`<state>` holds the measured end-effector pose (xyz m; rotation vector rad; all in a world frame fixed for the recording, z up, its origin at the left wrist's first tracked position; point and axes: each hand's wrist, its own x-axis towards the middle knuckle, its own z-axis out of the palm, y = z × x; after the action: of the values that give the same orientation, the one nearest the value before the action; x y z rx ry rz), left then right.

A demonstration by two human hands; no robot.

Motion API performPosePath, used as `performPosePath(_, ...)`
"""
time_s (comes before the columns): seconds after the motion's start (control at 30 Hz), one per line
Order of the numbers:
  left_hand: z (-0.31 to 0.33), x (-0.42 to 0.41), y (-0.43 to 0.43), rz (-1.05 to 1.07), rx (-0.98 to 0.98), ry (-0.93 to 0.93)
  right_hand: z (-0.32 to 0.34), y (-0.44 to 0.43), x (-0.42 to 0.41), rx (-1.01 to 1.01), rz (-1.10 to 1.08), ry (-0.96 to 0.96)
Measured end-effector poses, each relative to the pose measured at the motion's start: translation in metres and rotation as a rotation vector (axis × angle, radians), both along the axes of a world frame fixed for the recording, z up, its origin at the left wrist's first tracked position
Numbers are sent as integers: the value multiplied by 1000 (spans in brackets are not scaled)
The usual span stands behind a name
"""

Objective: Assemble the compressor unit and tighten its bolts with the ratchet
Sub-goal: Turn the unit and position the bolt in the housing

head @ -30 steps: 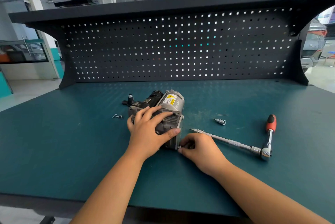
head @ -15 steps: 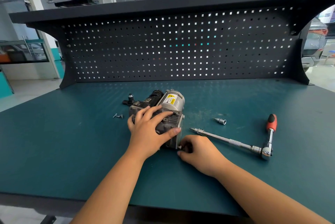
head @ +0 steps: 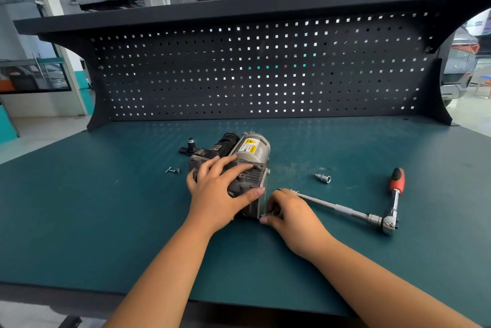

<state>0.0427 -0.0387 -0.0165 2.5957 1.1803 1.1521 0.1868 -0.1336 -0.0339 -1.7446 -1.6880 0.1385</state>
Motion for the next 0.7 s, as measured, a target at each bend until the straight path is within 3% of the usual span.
performPosePath(0.4, 1, 0, -1, 0, -2, 2, 0, -1, 2, -62, 33, -33)
performPosePath(0.7, 1, 0, -1, -3, -5, 4, -2, 0, 1, 3, 16, -31)
